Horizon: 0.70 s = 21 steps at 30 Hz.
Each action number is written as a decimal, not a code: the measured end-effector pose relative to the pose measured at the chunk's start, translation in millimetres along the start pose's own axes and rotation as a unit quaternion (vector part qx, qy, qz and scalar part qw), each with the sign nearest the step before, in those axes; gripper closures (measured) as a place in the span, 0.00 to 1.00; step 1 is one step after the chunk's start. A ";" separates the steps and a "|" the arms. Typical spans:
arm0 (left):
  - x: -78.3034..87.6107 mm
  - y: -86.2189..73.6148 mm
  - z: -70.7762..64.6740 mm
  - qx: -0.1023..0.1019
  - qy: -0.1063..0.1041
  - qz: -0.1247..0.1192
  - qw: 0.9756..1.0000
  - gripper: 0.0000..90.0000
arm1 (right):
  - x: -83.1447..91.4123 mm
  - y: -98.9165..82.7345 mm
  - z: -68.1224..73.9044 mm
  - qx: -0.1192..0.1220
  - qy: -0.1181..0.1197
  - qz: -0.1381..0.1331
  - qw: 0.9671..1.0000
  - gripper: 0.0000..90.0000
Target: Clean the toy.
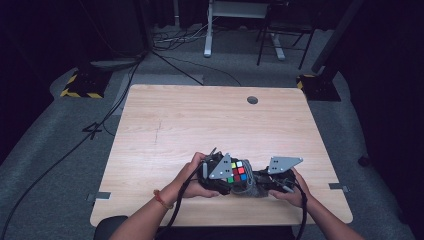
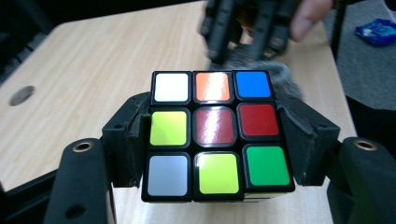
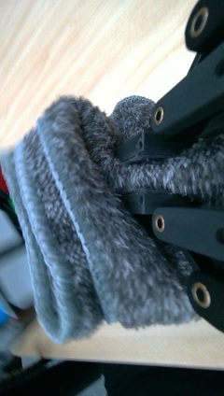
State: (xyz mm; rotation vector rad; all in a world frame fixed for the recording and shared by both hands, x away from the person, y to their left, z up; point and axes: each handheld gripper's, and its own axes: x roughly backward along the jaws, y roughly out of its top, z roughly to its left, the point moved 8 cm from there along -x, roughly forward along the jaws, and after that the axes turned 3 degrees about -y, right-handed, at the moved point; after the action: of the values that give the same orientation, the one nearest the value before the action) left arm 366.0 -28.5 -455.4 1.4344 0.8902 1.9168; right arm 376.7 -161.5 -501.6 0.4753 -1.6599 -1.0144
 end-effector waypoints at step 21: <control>-13.5 -7.4 -3.4 0.000 -0.007 0.024 1.000 0.38 | 6.3 11.8 -5.4 -0.005 -0.020 -0.034 0.999 0.87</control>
State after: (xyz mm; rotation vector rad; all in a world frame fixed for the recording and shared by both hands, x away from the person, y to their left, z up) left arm 366.6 -35.0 -469.7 1.4796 0.8581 1.9392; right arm 381.8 -161.7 -488.1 0.5112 -1.6828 -1.0867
